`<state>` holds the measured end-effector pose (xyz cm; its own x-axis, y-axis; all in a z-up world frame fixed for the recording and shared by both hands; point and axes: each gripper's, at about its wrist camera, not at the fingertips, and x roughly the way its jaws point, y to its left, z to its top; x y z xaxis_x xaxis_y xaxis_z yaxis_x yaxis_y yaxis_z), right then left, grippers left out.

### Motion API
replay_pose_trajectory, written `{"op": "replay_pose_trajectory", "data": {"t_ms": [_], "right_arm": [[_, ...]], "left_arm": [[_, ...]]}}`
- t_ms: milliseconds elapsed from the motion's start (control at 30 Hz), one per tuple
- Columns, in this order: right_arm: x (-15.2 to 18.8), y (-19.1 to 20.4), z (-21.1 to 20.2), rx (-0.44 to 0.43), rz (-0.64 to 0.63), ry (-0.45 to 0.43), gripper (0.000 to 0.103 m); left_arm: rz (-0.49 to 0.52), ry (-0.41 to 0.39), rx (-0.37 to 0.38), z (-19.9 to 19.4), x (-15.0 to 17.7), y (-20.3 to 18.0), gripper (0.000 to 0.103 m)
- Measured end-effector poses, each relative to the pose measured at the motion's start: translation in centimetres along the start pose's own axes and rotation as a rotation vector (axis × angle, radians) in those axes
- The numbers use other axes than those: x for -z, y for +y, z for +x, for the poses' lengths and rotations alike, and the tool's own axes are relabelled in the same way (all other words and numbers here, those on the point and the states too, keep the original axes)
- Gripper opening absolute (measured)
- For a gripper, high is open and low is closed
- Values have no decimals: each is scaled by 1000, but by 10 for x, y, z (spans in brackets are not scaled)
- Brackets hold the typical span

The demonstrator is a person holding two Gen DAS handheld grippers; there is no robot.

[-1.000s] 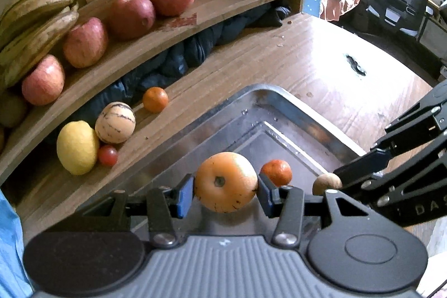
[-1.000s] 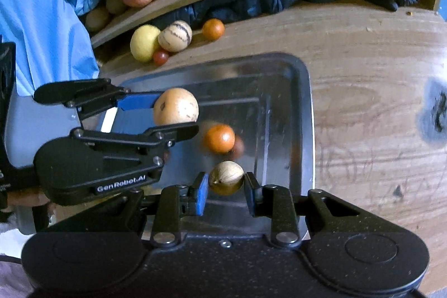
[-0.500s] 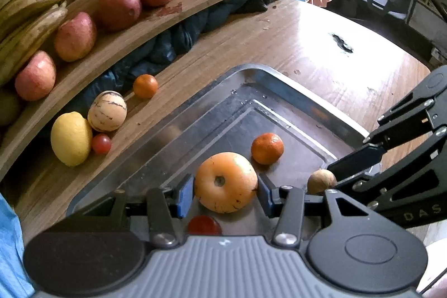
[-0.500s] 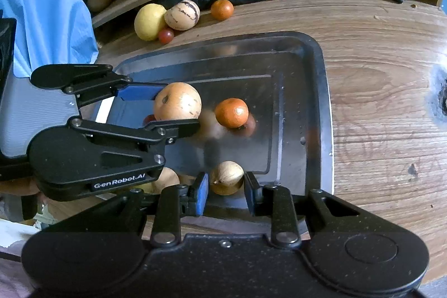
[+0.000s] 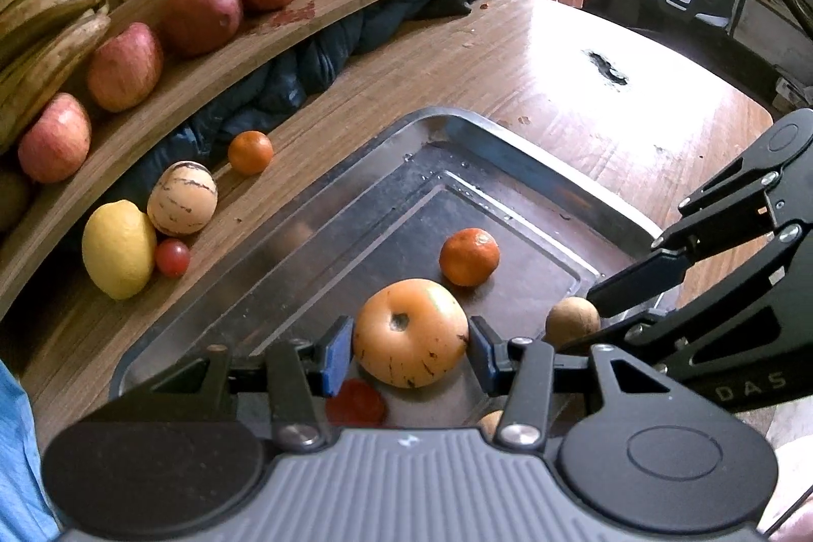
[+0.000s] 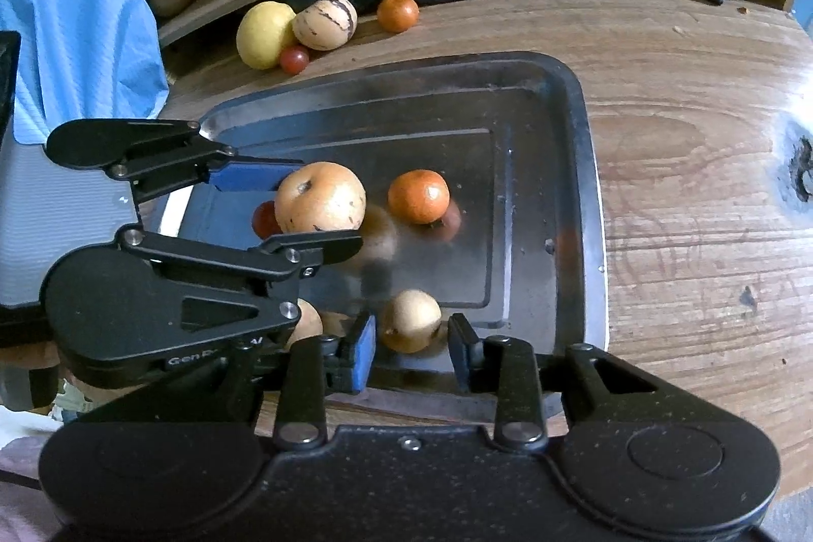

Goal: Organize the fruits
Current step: 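Open left tool to drop the orange-yellow fruit while right tool releases the beige fruit onto the tray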

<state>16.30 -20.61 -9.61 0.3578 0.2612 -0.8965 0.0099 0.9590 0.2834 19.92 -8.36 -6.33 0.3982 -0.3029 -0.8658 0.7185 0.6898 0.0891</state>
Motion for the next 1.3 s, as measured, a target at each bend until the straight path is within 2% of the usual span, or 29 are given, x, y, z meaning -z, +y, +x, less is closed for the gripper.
{"op": "replay_pose_trajectory", "data": {"t_ms": [333,533,733,967,1167,1300], "right_arm": [[4,4,-7,29,-32,-11,49],[7,7,-20,43,-63,-20,59],[7,10,-30,52,-105,-20,75],[4,13,-32,53,-145,0,86],[0,19,-33,51,-216,23,93],[-2,24,-30,43,-266,49,96]], "left_arm": [[-23,-15,15,-8,5,4,58],[-49,-55,30,-25,10,9,68],[-74,-85,50,-48,21,17,82],[-119,-67,30,-70,43,35,94],[-153,-65,36,-86,62,51,99],[-159,-35,5,-88,69,56,99]]}}
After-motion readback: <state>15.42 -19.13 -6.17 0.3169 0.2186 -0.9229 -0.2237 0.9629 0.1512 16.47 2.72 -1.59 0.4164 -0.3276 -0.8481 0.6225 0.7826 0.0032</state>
